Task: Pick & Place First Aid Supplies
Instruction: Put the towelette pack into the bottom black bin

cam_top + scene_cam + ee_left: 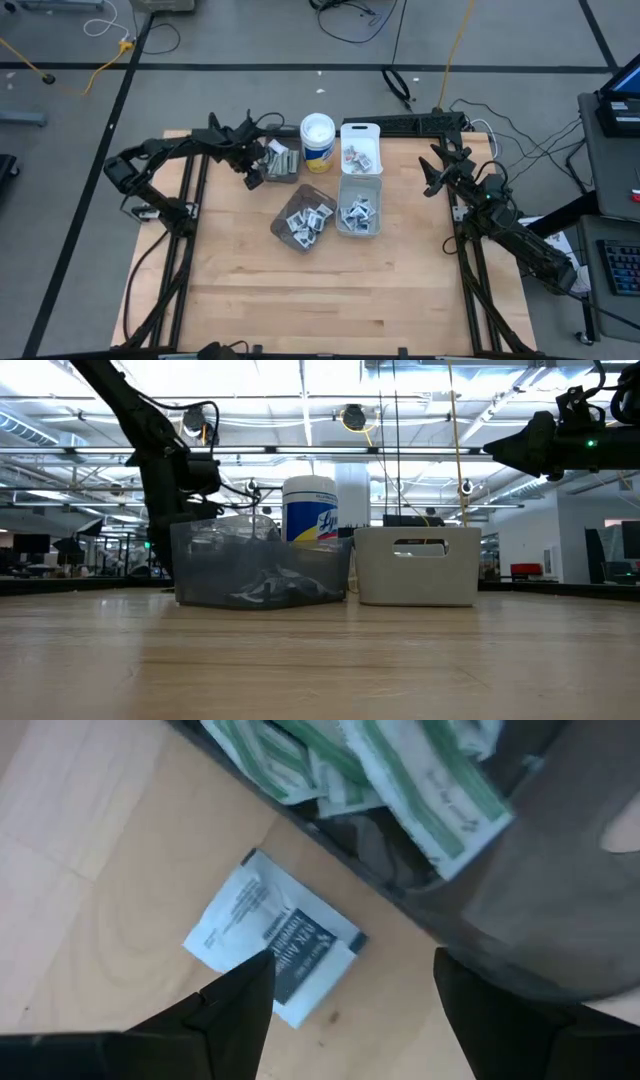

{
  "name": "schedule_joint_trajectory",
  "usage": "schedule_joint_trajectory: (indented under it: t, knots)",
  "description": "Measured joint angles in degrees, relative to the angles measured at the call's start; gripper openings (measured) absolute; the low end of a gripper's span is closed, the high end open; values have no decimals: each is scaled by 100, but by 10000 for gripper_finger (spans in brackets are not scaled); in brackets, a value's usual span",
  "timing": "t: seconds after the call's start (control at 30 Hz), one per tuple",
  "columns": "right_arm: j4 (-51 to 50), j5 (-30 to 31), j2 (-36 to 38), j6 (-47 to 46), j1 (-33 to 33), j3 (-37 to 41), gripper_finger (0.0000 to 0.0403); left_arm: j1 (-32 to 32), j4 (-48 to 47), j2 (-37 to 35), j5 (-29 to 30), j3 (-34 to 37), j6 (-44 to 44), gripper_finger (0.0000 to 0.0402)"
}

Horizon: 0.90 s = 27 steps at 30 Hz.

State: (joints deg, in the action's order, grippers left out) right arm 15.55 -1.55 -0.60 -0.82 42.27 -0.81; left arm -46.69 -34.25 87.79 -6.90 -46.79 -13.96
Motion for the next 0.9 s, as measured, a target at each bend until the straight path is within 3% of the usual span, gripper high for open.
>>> schedule_joint_trajectory:
  t: [0.13,0.43,0.77,0.83,0.9]
  knots:
    - [-2,1,-2,0,1,-1,263,-35,424,0,263,324,33,268]
    - [0,1,0,1,0,0,263,-46,1168,-13,213,700,-78,219]
    - [-1,-1,-1,1,-1,0,263,-144,1034,-24,155,796,767,67]
    - [0,1,0,1,-1,-1,263,-158,993,-22,-186,801,849,25]
    - [0,1,-1,0,-1,0,263,-185,987,-20,-572,807,856,11]
